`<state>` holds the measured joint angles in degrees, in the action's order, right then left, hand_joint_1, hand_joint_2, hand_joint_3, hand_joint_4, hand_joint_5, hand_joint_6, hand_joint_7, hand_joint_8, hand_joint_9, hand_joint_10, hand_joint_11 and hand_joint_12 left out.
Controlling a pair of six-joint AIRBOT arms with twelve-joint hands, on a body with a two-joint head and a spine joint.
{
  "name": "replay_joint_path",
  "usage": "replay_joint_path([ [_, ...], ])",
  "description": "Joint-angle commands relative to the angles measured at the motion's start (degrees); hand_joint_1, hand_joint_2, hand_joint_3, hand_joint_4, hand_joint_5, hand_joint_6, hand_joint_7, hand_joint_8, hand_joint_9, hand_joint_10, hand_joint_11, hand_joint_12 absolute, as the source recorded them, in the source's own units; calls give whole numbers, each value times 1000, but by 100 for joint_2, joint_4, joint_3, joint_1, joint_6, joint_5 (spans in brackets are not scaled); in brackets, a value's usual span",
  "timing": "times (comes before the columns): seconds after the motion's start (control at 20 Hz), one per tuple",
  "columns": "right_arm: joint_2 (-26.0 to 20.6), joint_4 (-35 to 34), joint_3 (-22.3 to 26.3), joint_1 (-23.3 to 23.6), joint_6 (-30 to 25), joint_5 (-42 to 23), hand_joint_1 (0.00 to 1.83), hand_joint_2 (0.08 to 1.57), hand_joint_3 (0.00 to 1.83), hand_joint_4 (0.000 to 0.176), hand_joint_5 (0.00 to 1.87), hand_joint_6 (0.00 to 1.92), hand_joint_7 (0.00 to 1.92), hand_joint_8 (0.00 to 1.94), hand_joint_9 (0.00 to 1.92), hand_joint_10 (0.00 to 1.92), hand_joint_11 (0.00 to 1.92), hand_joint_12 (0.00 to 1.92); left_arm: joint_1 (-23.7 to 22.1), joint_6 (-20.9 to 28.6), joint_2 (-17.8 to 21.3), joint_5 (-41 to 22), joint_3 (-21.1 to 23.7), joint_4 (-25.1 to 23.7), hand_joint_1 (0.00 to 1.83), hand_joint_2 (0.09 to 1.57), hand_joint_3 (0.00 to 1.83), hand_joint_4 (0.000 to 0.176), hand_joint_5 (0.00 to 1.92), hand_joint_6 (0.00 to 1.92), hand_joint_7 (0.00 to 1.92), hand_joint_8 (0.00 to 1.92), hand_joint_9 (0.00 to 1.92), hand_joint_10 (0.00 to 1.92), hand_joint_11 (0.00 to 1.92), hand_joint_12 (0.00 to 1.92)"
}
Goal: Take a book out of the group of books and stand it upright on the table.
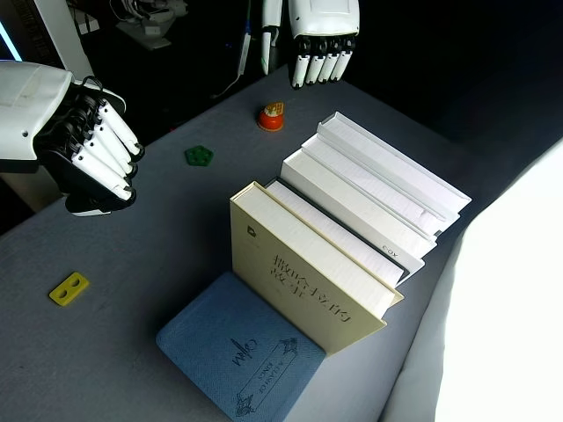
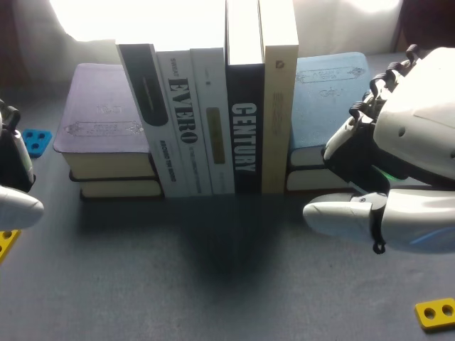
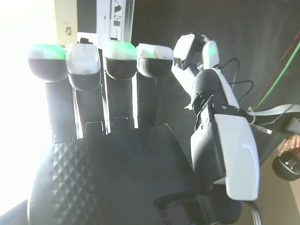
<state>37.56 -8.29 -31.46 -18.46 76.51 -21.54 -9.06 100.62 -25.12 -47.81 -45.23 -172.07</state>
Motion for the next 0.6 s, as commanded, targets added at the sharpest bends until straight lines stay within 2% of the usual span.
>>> replay_joint_path([
  [0.0,-10,34,32,76,27,-647,21,1070,226,0,54,145,25,73,1,81,0,69,-43,3,3,410,-17,-51,265,1192,205,87,23,51,29,40,44,85,0,457],
  [0.05,-7,34,39,75,41,-641,21,1070,226,0,54,145,25,73,1,81,0,69,-22,3,6,410,-31,-51,265,1192,205,87,23,51,29,40,44,85,0,457],
  [0.1,-2,34,46,75,70,-628,13,1182,10,0,128,14,76,1,38,6,1,47,-13,3,6,410,-45,-51,186,1260,33,96,38,6,57,3,71,16,0,446],
  [0.15,12,34,63,75,192,-616,20,1191,2,6,125,2,65,1,27,4,0,0,-13,3,5,410,-70,-51,153,1257,11,79,56,5,65,1,62,4,0,393],
  [0.35,32,31,191,57,1031,-512,0,1168,0,14,89,0,44,0,24,2,0,0,-15,3,4,410,-45,-51,78,1254,2,78,28,0,43,0,43,0,0,298],
  [0.4,32,-154,245,54,1360,-518,0,1170,0,13,104,7,47,1,25,3,0,0,-16,3,5,410,-28,-51,69,1252,1,76,19,3,41,0,37,1,0,258],
  [0.45,35,-530,294,54,1750,-625,0,1176,0,8,109,9,62,7,44,11,0,0,-16,3,7,410,-17,-51,47,1252,1,67,27,4,47,1,41,2,0,218],
  [0.55,108,-1348,361,19,2457,-1171,10,1173,0,15,105,6,49,1,30,4,0,0,-5,3,13,410,-31,-51,5,1260,4,66,14,1,43,0,35,0,0,197],
])
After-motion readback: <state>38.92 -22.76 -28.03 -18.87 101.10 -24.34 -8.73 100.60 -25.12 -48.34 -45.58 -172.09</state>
